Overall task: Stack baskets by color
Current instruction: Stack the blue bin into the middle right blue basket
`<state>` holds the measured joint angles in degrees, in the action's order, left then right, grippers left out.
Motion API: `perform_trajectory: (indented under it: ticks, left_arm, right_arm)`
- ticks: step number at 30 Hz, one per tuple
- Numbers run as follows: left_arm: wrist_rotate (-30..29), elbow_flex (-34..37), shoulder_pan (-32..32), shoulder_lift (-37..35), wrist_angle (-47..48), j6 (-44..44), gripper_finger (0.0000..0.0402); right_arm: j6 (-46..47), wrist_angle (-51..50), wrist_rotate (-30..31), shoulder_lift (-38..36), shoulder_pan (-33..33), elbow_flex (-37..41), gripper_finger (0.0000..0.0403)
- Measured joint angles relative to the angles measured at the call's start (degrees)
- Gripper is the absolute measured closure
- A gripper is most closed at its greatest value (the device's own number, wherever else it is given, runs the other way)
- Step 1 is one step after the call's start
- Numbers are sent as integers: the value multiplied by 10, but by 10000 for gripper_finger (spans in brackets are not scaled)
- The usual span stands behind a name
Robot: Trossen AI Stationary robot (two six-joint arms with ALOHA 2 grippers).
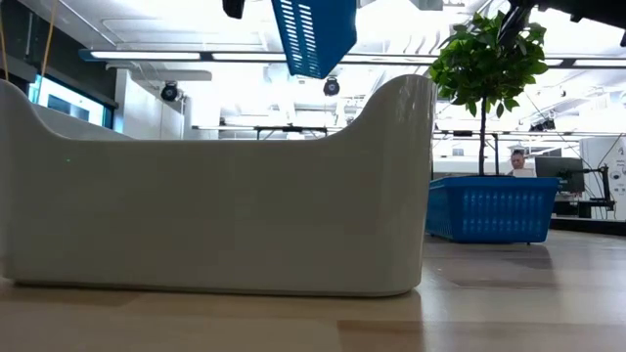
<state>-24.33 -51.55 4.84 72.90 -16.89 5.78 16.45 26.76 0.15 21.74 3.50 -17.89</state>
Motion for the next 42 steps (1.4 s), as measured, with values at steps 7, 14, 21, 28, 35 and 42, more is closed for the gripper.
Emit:
perform_trajectory:
  ticks: [7, 14, 21, 28, 35, 42]
  left_arm:
    - [15, -5, 0, 21, -11, -22, 401]
    - [65, -118, -9, 151, -9, -92, 401]
    - [68, -265, -15, 315, 59, -140, 401]
    - [77, -347, -15, 425, 29, -140, 401]
    - [55, -368, -15, 495, 25, -134, 401]
    - [13, -370, -22, 512, 66, -115, 401]
  right_arm:
    - [0, 43, 0, 0, 0, 0, 403]
    - [-21, 135, 0, -1, 0, 0, 403]
    - [-35, 134, 1, 0, 0, 0, 403]
    - [-35, 129, 1, 0, 0, 0, 403]
    - [-34, 129, 1, 0, 0, 0, 403]
    - [-29, 124, 1, 0, 0, 0, 403]
